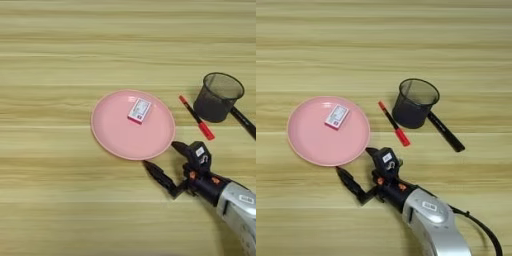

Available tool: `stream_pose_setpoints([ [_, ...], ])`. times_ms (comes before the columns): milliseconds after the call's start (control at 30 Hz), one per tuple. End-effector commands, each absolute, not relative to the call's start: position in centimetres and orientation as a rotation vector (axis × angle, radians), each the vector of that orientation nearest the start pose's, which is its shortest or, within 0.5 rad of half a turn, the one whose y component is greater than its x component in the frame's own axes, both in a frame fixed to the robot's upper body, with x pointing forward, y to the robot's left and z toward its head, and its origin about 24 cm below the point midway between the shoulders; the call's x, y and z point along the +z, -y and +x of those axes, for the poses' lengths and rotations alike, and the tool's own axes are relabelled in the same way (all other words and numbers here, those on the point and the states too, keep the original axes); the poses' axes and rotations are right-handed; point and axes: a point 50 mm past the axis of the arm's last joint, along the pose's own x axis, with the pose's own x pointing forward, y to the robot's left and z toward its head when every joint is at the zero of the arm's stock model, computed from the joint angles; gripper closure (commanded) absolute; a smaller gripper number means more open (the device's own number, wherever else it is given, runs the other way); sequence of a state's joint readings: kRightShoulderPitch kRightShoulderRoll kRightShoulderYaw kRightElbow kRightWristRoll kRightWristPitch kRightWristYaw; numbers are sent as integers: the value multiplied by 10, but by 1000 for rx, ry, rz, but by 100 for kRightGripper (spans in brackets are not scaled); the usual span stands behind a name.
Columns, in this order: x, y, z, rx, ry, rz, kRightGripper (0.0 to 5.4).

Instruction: Move the objects on the table

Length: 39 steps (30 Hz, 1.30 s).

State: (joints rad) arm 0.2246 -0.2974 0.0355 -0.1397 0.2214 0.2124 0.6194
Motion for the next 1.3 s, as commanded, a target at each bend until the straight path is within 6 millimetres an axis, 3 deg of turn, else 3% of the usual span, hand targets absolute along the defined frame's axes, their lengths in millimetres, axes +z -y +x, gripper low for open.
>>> stream_pose_setpoints([
  [33, 20, 178, 206, 584, -285, 14, 3],
  [400, 21, 175, 210, 612, -269, -14, 3],
  [667, 27, 178, 190, 715, -287, -92, 3],
  [933, 45, 166, 178, 857, -217, -74, 3],
  [1067, 61, 176, 187, 793, -135, -72, 3],
  [1300, 81, 212, 199, 613, -73, -139, 3],
])
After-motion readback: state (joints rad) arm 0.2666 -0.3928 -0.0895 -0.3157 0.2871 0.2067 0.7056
